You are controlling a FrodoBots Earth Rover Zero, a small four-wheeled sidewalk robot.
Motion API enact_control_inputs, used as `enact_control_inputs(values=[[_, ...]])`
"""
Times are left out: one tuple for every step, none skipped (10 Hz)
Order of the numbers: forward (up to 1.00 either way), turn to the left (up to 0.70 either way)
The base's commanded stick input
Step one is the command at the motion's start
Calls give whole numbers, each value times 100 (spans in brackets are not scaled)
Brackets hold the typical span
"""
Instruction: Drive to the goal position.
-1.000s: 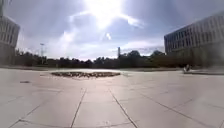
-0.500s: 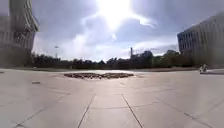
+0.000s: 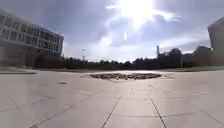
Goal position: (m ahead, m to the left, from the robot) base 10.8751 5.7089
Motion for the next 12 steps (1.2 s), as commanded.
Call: enact_control_inputs(values=[[50,0],[50,0],[50,0],[50,0],[50,0],[50,0],[50,26],[50,43],[50,12],[50,0],[50,0],[50,0]])
